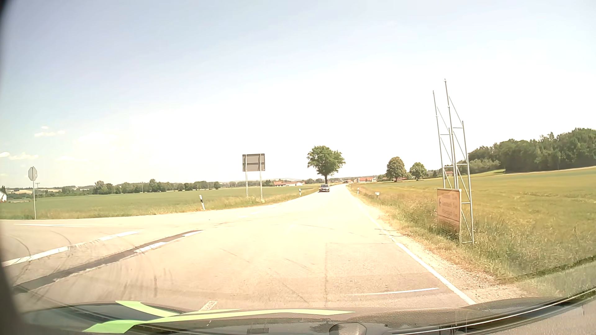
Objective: Follow the waypoints while adhering to traffic rules and regulations
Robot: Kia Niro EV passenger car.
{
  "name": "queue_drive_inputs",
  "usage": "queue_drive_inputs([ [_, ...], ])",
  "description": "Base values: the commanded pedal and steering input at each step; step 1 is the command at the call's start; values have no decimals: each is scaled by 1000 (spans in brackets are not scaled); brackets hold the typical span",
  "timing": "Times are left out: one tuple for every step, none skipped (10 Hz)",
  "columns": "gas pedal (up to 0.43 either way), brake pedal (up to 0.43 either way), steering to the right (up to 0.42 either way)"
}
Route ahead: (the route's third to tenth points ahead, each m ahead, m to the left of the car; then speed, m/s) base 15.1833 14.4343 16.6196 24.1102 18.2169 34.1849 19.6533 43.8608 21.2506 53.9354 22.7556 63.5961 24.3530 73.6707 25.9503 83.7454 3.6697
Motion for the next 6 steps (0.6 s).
queue_drive_inputs([
  [0, 140, 19],
  [0, 140, 23],
  [0, 140, 30],
  [0, 146, 34],
  [0, 146, 33],
  [0, 146, 32],
])
